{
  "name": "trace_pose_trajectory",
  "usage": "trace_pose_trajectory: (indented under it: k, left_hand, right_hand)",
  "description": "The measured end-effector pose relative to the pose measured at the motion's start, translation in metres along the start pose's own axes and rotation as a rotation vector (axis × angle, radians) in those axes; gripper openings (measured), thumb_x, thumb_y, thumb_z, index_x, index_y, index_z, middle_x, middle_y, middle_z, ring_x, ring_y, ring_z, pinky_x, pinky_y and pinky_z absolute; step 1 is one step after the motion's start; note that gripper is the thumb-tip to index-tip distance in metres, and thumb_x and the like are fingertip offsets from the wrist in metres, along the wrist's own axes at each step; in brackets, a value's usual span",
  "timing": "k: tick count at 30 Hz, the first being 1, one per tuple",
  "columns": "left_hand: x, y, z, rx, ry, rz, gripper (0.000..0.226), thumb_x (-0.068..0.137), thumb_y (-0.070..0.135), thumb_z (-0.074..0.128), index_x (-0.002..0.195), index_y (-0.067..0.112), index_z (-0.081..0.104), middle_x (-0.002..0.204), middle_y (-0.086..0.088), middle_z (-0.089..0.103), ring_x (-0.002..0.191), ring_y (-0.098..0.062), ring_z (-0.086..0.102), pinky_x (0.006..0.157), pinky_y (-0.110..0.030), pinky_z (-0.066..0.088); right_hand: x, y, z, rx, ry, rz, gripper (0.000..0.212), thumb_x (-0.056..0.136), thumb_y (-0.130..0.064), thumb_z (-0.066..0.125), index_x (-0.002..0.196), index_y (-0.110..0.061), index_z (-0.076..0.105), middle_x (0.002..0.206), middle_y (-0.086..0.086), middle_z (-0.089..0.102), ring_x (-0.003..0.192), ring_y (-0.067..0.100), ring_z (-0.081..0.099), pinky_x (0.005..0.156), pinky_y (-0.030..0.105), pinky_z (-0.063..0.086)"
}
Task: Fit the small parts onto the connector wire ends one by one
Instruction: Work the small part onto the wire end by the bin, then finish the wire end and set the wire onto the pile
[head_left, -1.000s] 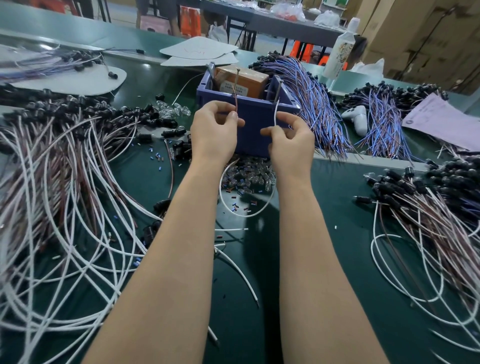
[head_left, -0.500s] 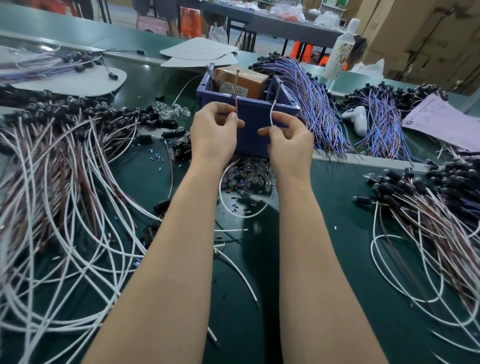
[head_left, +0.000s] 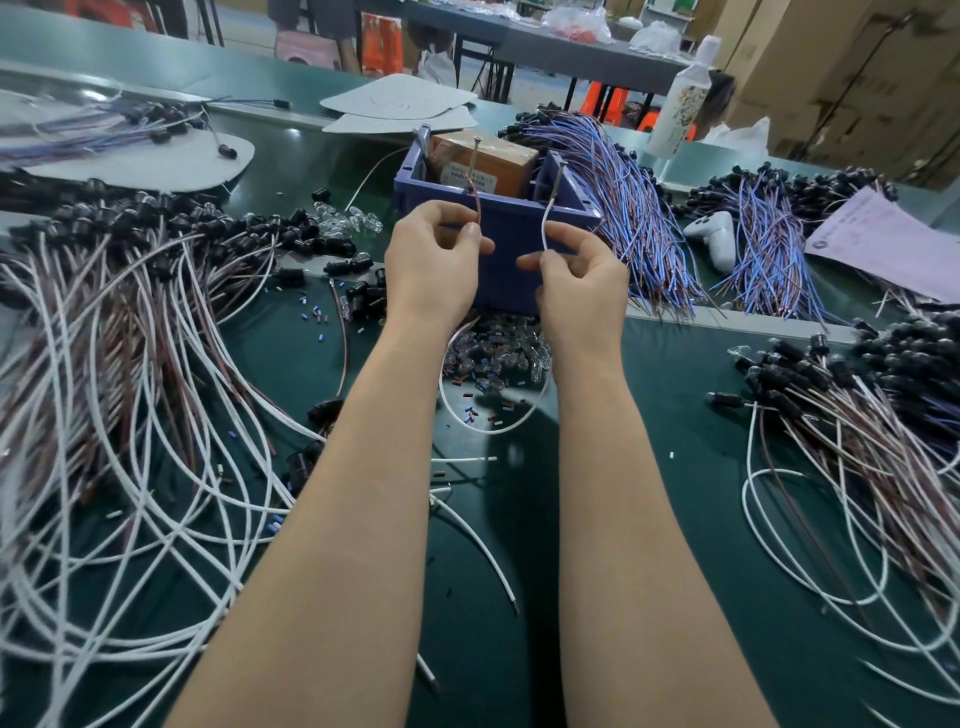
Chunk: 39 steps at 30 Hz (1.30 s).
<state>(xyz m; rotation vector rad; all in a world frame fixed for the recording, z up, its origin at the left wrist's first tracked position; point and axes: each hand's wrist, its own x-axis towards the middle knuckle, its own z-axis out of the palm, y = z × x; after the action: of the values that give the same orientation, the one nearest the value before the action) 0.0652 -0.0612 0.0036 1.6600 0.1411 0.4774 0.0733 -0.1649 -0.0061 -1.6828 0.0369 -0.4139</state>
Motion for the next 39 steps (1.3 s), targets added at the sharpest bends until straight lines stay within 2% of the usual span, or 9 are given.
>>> trace_pose_trajectory:
  k: [13, 16, 20, 24, 27, 30, 34, 36, 39]
  left_hand:
    - [0.003, -0.003, 0.000, 0.003, 0.023, -0.010, 0.009, 0.095, 0.013, 0.052, 0.100, 0.016, 0.059, 0.075, 0.008, 0.067, 0.079, -0.009, 0.061, 0.087, -0.036, 0.053]
    - [0.002, -0.001, -0.002, 0.020, 0.035, -0.030, 0.009, 0.095, 0.013, 0.052, 0.099, 0.016, 0.059, 0.077, 0.007, 0.066, 0.079, -0.008, 0.060, 0.086, -0.031, 0.052]
    - [0.004, 0.001, -0.014, 0.164, 0.291, -0.036, 0.023, 0.091, 0.014, 0.053, 0.114, 0.013, 0.057, 0.115, -0.004, 0.057, 0.105, -0.018, 0.057, 0.096, -0.025, 0.043]
    - [-0.001, 0.023, -0.027, 0.395, 0.674, 0.228, 0.036, 0.087, 0.018, 0.055, 0.123, 0.013, 0.051, 0.136, -0.006, 0.041, 0.126, -0.019, 0.040, 0.101, -0.021, 0.024]
    - [-0.001, 0.030, -0.022, 0.440, 0.407, 0.343, 0.024, 0.090, 0.017, 0.052, 0.113, 0.012, 0.059, 0.120, -0.006, 0.057, 0.111, -0.021, 0.055, 0.094, -0.026, 0.042]
    - [-0.002, 0.012, -0.012, 0.597, -0.006, 0.093, 0.022, 0.094, 0.021, 0.049, 0.110, 0.013, 0.063, 0.111, -0.007, 0.066, 0.102, -0.024, 0.060, 0.088, -0.030, 0.046]
    - [-0.008, -0.012, -0.003, 0.704, -0.208, -0.129, 0.026, 0.097, 0.021, 0.044, 0.115, 0.012, 0.060, 0.118, -0.014, 0.061, 0.104, -0.031, 0.056, 0.079, -0.032, 0.039]
    - [-0.009, -0.017, -0.003, 0.704, -0.204, -0.156, 0.026, 0.097, 0.020, 0.044, 0.117, 0.010, 0.057, 0.120, -0.016, 0.059, 0.108, -0.034, 0.054, 0.078, -0.033, 0.038]
    - [-0.008, -0.016, -0.002, 0.617, -0.214, -0.136, 0.028, 0.098, 0.024, 0.043, 0.116, 0.008, 0.057, 0.117, -0.015, 0.060, 0.107, -0.033, 0.056, 0.080, -0.032, 0.039]
  right_hand:
    - [0.000, 0.000, -0.001, -0.005, -0.012, -0.005, 0.024, 0.092, -0.005, 0.048, 0.109, -0.017, 0.061, 0.081, 0.003, 0.071, 0.052, 0.008, 0.043, 0.059, 0.027, 0.038]
    - [0.000, -0.001, -0.002, -0.017, -0.018, 0.004, 0.020, 0.091, -0.004, 0.048, 0.098, -0.019, 0.060, 0.076, 0.001, 0.071, 0.052, 0.008, 0.043, 0.058, 0.027, 0.038]
    - [-0.001, -0.006, -0.012, -0.096, -0.202, 0.105, 0.020, 0.087, -0.006, 0.045, 0.082, -0.016, 0.061, 0.056, -0.004, 0.067, 0.046, 0.004, 0.047, 0.050, 0.019, 0.040]
    - [-0.007, -0.007, -0.014, -0.321, -0.478, 0.125, 0.031, 0.086, -0.001, 0.044, 0.077, -0.017, 0.069, 0.076, 0.002, 0.072, 0.067, 0.018, 0.063, 0.060, 0.026, 0.050]
    - [-0.010, 0.004, 0.000, -0.636, -0.415, -0.022, 0.034, 0.086, -0.003, 0.048, 0.106, -0.019, 0.070, 0.108, 0.004, 0.070, 0.102, 0.024, 0.062, 0.087, 0.029, 0.048]
    - [-0.018, 0.017, 0.016, -0.845, -0.366, -0.057, 0.035, 0.092, -0.019, 0.048, 0.123, -0.027, 0.060, 0.124, 0.005, 0.061, 0.119, 0.031, 0.051, 0.099, 0.036, 0.041]
    - [-0.024, 0.025, 0.026, -1.097, -0.356, -0.118, 0.031, 0.092, -0.020, 0.047, 0.121, -0.023, 0.057, 0.129, 0.007, 0.052, 0.122, 0.038, 0.039, 0.100, 0.045, 0.033]
    - [-0.022, 0.025, 0.026, -0.961, -0.299, -0.114, 0.030, 0.092, -0.019, 0.047, 0.118, -0.024, 0.062, 0.125, 0.006, 0.057, 0.118, 0.036, 0.043, 0.099, 0.041, 0.036]
    - [-0.018, 0.020, 0.023, -0.470, -0.171, -0.110, 0.023, 0.088, -0.008, 0.054, 0.107, -0.012, 0.067, 0.109, 0.010, 0.065, 0.105, 0.027, 0.056, 0.094, 0.036, 0.042]
